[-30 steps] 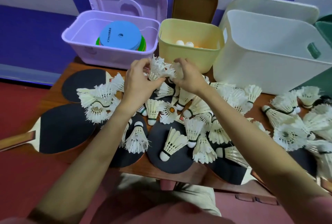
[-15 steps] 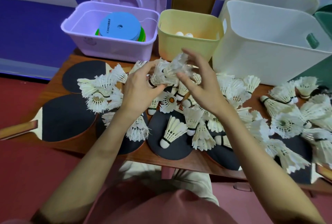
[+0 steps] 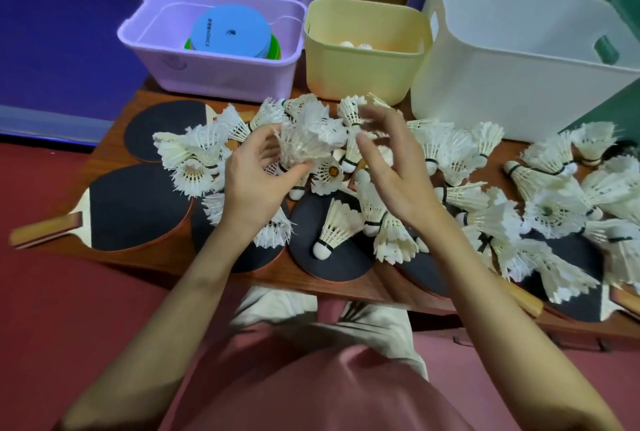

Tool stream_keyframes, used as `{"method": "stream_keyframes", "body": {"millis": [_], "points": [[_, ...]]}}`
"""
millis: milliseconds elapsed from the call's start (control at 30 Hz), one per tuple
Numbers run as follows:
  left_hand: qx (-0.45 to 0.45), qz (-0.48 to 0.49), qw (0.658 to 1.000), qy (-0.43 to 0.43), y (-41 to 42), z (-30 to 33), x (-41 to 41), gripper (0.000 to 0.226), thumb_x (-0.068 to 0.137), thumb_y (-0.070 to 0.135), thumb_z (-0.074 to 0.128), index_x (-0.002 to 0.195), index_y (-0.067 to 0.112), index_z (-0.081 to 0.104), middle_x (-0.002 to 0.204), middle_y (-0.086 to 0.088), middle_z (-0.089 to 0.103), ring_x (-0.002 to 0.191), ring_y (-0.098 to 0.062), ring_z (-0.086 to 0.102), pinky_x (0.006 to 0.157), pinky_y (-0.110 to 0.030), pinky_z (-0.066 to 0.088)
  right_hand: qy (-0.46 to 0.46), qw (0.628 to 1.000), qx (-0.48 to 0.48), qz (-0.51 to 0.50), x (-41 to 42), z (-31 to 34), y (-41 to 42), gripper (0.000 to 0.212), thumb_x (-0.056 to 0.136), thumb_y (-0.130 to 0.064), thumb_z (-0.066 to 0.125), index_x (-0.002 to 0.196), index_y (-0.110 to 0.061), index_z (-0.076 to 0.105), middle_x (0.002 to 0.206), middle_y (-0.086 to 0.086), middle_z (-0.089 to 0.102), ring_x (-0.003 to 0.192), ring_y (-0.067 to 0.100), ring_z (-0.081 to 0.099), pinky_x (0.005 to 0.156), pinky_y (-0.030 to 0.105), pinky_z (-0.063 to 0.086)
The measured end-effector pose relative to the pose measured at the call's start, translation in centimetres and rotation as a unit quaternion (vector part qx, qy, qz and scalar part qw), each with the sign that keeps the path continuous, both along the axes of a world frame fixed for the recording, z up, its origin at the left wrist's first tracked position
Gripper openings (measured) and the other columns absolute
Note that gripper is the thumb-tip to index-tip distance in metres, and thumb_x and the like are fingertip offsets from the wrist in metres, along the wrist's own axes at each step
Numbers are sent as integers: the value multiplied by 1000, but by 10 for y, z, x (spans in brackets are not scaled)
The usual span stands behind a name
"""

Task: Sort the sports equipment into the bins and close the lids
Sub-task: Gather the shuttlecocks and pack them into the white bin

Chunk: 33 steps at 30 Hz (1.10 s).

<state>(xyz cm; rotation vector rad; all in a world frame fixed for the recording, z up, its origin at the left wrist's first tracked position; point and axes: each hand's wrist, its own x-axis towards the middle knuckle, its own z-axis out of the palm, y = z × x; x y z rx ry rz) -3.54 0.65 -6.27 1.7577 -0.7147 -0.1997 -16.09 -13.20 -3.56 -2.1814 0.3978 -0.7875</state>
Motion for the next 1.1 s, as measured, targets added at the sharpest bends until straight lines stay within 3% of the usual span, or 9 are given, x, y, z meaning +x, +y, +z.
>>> {"method": "stream_keyframes", "body": {"millis": [100,167,233,333,433,533,667,833,1100], "points": [[8,8,1000,8,5,-5,-1,61,68,17,85,122,6,58,109,-6,68,102,-15,65,93,-31,53,159,987,-30,4,-11,-15,-8,32,91,-28,60,118,-11,56,104,-1,64,95,14,58,79,21,45],[16,11,1000,3,7,-8,-2,62,69,16,85,123,5,57,110,-7,67,103,-17,64,94,-32,52,258,963,-66,45,-16,-26,-8,43,83,-34,69,119,-14,55,97,-5,66,95,19,57,83,30,45],[21,15,1000,-4,7,-9,-5,62,69,16,85,124,6,56,111,-8,66,104,-17,63,94,-32,52,301,950,-59,60,-18,-31,-3,51,78,-35,74,122,-17,55,96,-8,67,96,20,57,86,35,46],[29,23,999,-15,7,-9,-8,63,69,19,84,124,9,57,112,-6,65,104,-15,63,94,-30,52,307,949,-19,70,-17,-29,3,47,80,-21,75,122,-15,57,93,-4,65,86,13,59,73,21,43],[37,40,998,-30,7,-10,-7,62,69,21,84,124,10,57,112,-3,66,102,-13,63,92,-28,52,248,962,76,90,-17,-19,11,34,82,-3,69,115,-7,60,80,-1,65,70,8,59,59,12,44],[39,58,997,-35,9,-10,-4,61,70,21,83,124,11,58,113,-3,66,102,-13,63,92,-28,52,156,977,119,78,-20,-5,10,25,82,3,67,105,-6,65,78,5,66,72,17,62,71,23,49],[36,71,996,-36,10,-9,1,59,69,23,84,122,12,59,112,-2,67,102,-13,63,91,-27,51,27,995,88,-49,-23,9,0,22,81,3,64,94,-14,69,78,-6,65,72,5,60,72,22,51],[52,59,995,-61,9,-9,0,58,69,21,84,121,12,60,112,-3,67,103,-14,62,93,-30,51,-176,968,23,-175,-12,15,0,14,84,-1,62,96,-6,68,87,-2,68,79,2,62,71,18,49],[37,13,998,-50,13,-8,-2,67,66,12,83,126,17,53,107,4,62,100,-10,59,90,-29,52,-120,993,12,-3,13,3,23,15,84,4,63,96,-2,68,89,2,69,80,9,63,74,17,48]]}}
